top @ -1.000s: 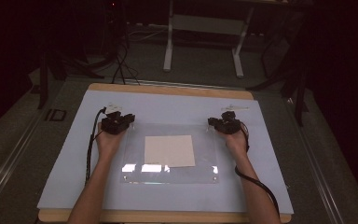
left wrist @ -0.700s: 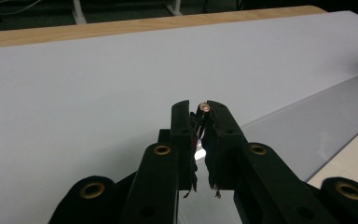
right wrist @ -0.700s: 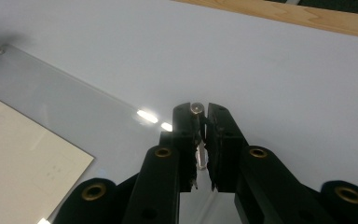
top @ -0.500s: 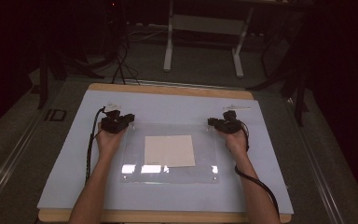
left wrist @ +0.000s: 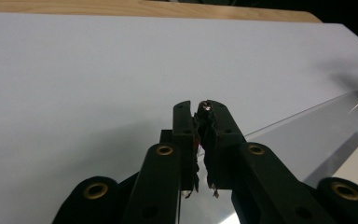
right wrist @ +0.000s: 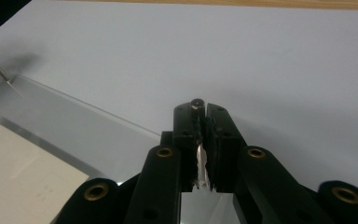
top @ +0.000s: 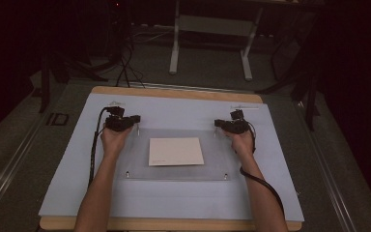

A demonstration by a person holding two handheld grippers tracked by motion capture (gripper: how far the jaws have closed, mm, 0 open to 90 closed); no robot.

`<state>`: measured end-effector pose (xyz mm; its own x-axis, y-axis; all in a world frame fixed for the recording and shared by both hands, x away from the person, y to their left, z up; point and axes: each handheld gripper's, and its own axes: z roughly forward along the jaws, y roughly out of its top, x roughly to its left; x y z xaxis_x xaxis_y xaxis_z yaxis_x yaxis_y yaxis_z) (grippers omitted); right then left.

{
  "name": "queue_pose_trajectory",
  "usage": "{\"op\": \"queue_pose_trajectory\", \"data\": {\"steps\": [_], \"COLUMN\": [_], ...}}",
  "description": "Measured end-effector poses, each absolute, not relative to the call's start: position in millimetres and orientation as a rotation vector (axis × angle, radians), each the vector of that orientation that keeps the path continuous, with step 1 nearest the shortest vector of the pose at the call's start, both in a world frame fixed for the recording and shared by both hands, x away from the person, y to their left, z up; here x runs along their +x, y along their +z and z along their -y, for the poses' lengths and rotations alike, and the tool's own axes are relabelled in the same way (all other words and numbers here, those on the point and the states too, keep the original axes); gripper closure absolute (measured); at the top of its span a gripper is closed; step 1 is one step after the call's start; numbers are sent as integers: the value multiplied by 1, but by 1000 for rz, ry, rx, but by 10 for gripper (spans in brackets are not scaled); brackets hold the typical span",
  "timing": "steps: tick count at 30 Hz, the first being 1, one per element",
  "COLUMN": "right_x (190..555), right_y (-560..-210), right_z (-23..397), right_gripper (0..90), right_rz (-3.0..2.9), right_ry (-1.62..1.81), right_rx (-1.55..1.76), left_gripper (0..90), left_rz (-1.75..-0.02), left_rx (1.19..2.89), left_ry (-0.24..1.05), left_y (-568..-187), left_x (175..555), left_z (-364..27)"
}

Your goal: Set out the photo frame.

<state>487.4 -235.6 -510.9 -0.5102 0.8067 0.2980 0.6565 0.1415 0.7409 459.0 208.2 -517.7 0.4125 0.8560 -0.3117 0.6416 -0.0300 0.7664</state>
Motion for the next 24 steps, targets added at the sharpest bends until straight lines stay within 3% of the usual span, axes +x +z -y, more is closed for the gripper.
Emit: {"op": "queue_pose_trajectory", "data": {"steps": [16,24], "right_x": [510,513], "right_y": [-518,-519], "right_z": [230,229], "right_gripper": [859,859], "right_rz": [-2123,-2106], "right_ry": [1334,1334], "right_rx": [1678,1720], "left_gripper": [853,816], "left_rz": [-1463,-1379], "left_rx": [1650,1667], "left_ry": [188,260], "left_y": [-522,-516], "left_x": [483,468], "left_z": [-207,-217]}}
